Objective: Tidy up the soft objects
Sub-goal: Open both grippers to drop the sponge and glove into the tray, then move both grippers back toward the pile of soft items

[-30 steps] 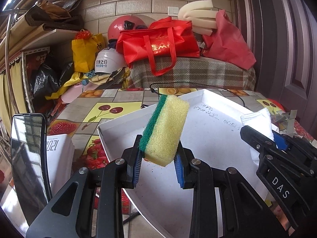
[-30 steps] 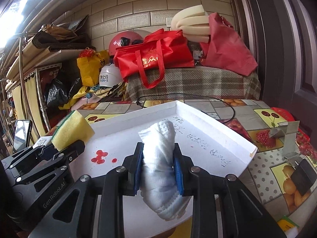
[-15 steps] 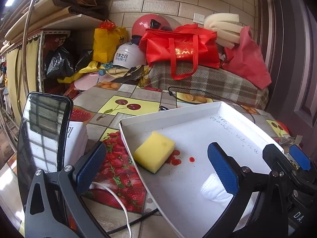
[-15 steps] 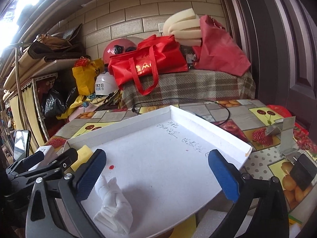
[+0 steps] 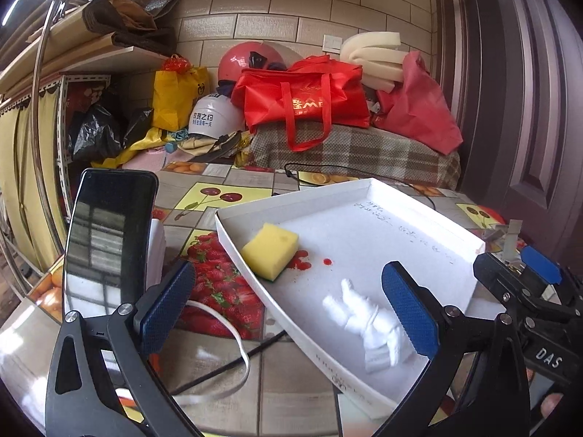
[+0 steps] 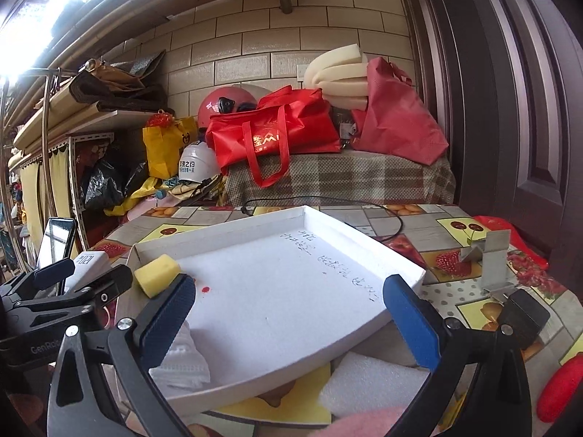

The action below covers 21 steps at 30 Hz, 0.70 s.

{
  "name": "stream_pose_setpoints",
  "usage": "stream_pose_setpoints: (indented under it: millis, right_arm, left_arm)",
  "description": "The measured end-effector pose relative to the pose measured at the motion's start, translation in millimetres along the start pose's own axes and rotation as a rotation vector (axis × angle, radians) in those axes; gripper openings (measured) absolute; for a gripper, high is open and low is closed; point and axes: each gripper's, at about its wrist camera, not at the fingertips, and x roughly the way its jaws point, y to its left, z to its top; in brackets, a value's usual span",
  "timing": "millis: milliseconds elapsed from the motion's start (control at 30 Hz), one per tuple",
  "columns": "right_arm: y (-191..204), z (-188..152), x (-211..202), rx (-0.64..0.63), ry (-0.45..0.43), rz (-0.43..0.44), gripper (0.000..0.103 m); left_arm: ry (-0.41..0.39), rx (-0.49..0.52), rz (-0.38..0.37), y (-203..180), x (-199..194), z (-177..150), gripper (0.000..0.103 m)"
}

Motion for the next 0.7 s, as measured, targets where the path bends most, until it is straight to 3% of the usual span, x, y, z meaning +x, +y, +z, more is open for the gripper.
stream_pose_setpoints:
  millis: [200, 400, 567, 700]
  right_arm:
    - [-15.5, -10.4, -24.9, 0.005, 0.031, -0.016, 0.103]
    - [-53.8, -26.2, -73.1, 0.019, 0.035, -0.034, 0.103]
    - [-115.1, -37.8, -108.9, 0.084, 0.052, -0.155, 0.103]
    - [-176.6, -44.7, -121.2, 0.195, 0.117, -0.276, 0.103]
  left_arm:
    - [0.032, -0.03, -0.054, 17.4, -33.9, -15.1, 0.103]
    - [0.094, 0.017, -0.142, 18.7, -61.5, -31.7, 0.103]
    - [0.152, 0.128, -0.217, -0.3, -73.6, -42.6, 0.103]
    - [0.18, 0.248, -0.301, -26.8, -82.2, -52.0, 0.103]
